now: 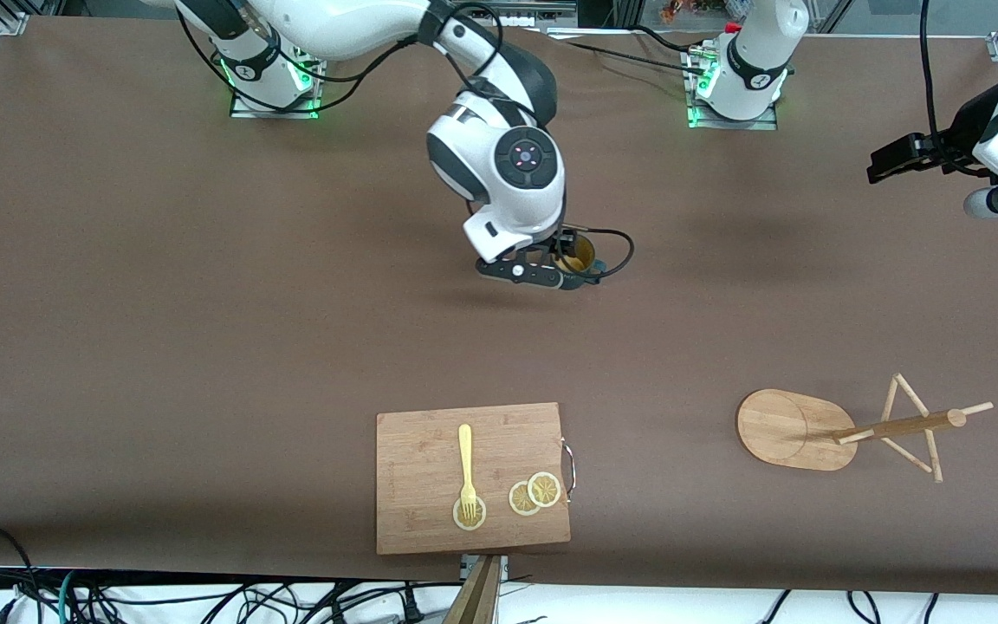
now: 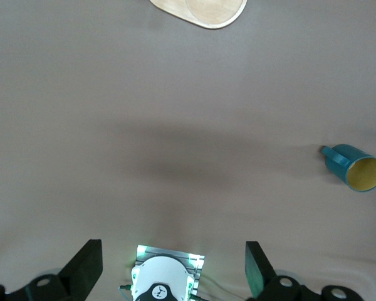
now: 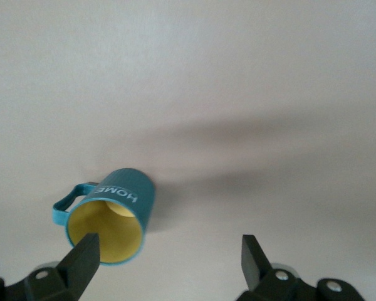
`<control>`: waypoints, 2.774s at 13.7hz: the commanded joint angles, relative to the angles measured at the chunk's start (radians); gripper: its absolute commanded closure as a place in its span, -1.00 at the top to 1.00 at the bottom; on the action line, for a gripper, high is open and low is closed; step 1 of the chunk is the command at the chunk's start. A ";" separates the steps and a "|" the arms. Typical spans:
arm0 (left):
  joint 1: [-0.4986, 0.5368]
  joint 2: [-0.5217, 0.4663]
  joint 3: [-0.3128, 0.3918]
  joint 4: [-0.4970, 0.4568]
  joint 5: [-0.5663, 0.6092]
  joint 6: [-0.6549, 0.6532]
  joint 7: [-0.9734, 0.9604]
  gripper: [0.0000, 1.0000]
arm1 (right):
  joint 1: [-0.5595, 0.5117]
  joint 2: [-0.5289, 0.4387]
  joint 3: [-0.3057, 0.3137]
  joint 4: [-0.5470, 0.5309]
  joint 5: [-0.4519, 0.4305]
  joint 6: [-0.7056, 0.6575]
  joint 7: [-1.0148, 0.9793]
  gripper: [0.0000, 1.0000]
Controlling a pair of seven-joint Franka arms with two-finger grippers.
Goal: Pass cup and hang on rack
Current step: 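Carry the teal mug with the right gripper toward the table middle, then release the mug and withdraw the right gripper while the left gripper advances, then move the left gripper toward the teal mug handle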
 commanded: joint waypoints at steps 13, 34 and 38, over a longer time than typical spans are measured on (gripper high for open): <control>0.037 -0.092 -0.032 -0.142 0.010 0.009 0.047 1.00 | -0.522 -0.341 -0.080 -0.004 -0.023 -0.487 -0.886 1.00; 0.146 -0.019 -0.061 -0.895 -0.548 0.989 1.094 1.00 | -0.784 -0.653 -0.184 -0.257 0.019 -0.502 -1.053 1.00; 0.190 0.105 -0.061 -0.895 -0.842 0.987 1.612 1.00 | -0.790 -0.651 -0.184 -0.257 0.017 -0.500 -1.060 1.00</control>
